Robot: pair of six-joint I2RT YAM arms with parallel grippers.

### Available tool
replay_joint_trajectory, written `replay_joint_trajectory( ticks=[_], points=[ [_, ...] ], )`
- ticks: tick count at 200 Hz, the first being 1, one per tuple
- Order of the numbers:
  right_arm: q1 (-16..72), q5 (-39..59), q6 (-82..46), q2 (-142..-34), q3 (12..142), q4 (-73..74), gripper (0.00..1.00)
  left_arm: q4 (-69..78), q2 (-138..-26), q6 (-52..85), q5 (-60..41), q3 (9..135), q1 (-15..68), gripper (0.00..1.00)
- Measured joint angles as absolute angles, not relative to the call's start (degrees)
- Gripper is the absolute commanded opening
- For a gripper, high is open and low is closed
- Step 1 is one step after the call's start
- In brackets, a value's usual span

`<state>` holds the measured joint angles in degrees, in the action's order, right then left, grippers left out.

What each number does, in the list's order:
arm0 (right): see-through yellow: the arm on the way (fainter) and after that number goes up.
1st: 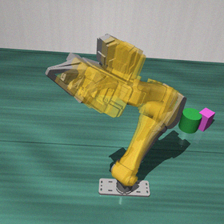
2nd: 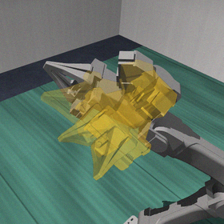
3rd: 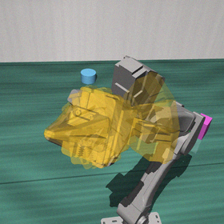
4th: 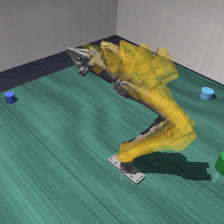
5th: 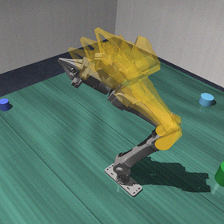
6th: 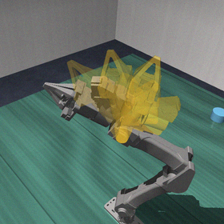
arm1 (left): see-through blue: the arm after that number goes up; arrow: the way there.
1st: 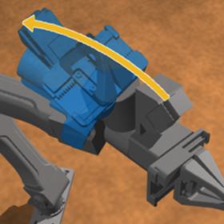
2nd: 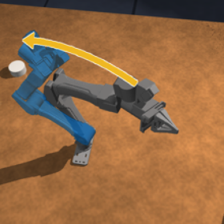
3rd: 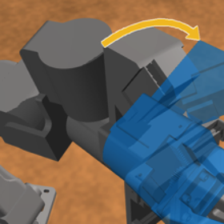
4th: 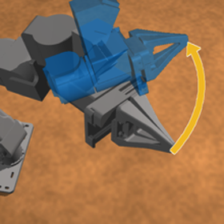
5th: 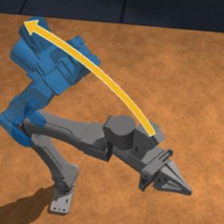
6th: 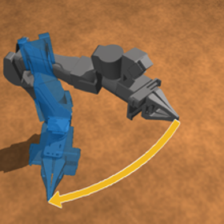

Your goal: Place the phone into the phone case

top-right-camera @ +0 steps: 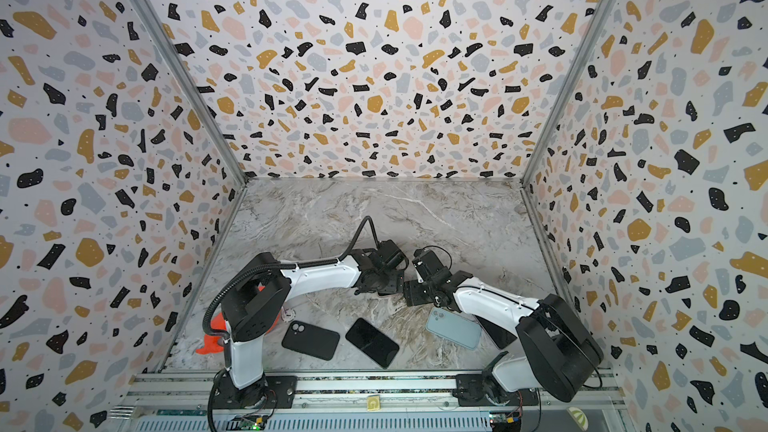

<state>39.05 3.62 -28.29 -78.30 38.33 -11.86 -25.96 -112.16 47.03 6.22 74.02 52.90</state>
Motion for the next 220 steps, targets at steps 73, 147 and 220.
replay_joint_trajectory(
  ticks=[73, 147, 220],
  points=[
    [38.44, 3.36, -28.42, -78.11, 37.85, -11.75, 0.73, -28.77, -114.17, 47.33, 6.85, 76.93, 53.32, 0.91],
    [38.13, 3.77, -28.4, -80.31, 37.85, -10.59, 0.73, -30.04, -114.74, 47.33, 8.73, 77.58, 53.58, 0.81],
    [37.54, 4.14, -28.38, -80.36, 37.85, -10.17, 0.72, -29.3, -114.04, 48.84, 9.19, 76.73, 53.69, 0.74]
  ],
)
